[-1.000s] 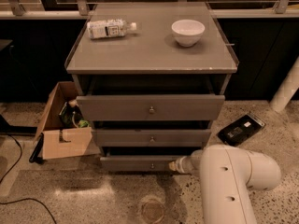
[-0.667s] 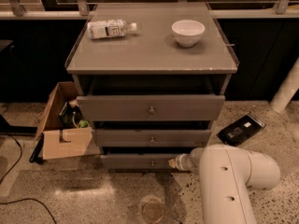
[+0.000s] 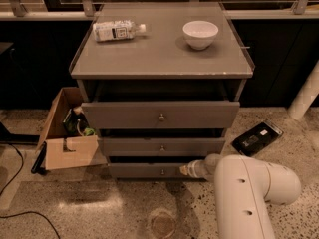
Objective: Close bottom drawer
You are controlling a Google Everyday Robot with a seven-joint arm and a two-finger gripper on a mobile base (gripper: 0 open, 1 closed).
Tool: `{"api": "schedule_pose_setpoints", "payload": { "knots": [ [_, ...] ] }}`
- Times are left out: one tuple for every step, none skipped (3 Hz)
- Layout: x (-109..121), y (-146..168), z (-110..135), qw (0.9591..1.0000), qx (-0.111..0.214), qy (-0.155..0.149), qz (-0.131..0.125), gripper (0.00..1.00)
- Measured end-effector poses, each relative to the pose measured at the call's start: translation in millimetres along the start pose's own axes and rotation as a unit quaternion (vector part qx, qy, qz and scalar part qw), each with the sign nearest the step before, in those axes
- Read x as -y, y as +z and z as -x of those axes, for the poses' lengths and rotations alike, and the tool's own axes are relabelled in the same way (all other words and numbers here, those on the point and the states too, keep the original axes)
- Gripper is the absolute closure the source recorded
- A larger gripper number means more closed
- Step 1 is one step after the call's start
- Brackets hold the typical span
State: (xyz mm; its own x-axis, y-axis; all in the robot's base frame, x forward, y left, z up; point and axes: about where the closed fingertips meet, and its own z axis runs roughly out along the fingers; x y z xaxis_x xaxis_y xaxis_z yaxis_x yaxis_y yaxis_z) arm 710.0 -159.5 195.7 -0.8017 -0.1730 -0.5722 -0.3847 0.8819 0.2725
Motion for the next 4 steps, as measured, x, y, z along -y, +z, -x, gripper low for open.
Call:
{"api": "schedule_pose_setpoints", "payload": {
  "knots": [
    [-0.1,0.0,-0.2,1.0000,0.000,0.000,0.000,0.73],
    [-4.3,0.7,-7.1,1.0000,0.001,0.001,0.005,0.52],
    [-8.1,-5.0,-28.2,0.9998,0.007,0.014,0.012,0.27],
    [-9.4,-14.9,-44.8,0.9995,0.014,0.026,0.012,0.04]
  ]
}}
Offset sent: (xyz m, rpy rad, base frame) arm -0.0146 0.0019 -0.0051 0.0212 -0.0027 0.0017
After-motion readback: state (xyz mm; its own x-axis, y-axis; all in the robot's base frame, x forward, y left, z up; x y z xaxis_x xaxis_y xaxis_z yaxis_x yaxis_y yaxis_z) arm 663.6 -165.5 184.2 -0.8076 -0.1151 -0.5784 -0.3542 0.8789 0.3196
